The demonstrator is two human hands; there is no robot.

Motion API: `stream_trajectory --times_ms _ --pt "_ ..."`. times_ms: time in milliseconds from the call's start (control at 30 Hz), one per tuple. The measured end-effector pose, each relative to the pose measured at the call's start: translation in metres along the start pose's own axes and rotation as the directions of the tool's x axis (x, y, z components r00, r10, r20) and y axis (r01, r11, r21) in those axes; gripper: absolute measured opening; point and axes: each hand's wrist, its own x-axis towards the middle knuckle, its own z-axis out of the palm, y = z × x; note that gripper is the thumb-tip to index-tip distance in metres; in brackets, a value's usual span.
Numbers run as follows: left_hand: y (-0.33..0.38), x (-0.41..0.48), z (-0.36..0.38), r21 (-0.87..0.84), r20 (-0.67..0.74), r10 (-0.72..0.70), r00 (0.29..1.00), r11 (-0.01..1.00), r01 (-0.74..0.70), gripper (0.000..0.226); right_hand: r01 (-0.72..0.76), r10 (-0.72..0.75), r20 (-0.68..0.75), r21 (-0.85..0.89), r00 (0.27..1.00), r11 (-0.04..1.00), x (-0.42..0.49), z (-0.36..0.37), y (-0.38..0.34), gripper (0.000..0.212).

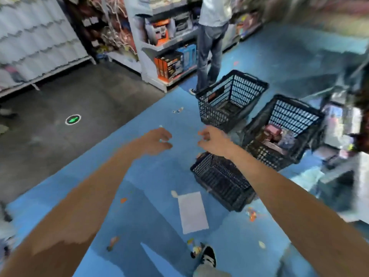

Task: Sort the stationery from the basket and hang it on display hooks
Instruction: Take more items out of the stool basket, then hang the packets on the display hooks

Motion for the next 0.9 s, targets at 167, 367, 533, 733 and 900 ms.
stream_trajectory --times_ms 167,367,533,733,900 --pt "0.081 0.098 0.035 0.099 0.136 0.087 0.987 0.990 -0.101 0.036 -0.175 0.180 -0.123 0.044 0.976 0.984 0.016 -0.083 0.062 0.040" --pt "0.165 0.193 0.065 0.129 0.351 0.240 0.905 0.945 -0.301 0.016 -0.252 0.281 -0.304 0.131 0.910 0.959 0.034 -0.150 0.117 0.036" --pt "0.182 0.298 0.073 0.216 0.483 0.212 0.850 0.911 -0.350 0.038 -0.303 0.417 -0.354 0.335 0.837 0.892 0.091 -0.169 0.138 0.028" --pt "0.166 0.439 0.047 0.197 0.562 0.210 0.800 0.905 -0.376 0.038 -0.307 0.602 -0.337 0.625 0.724 0.718 0.212 -0.169 0.134 0.020" --pt "0.136 0.529 0.018 0.181 0.665 0.125 0.736 0.929 -0.321 0.017 -0.342 0.734 -0.269 0.751 0.624 0.565 0.310 -0.147 0.124 0.028"
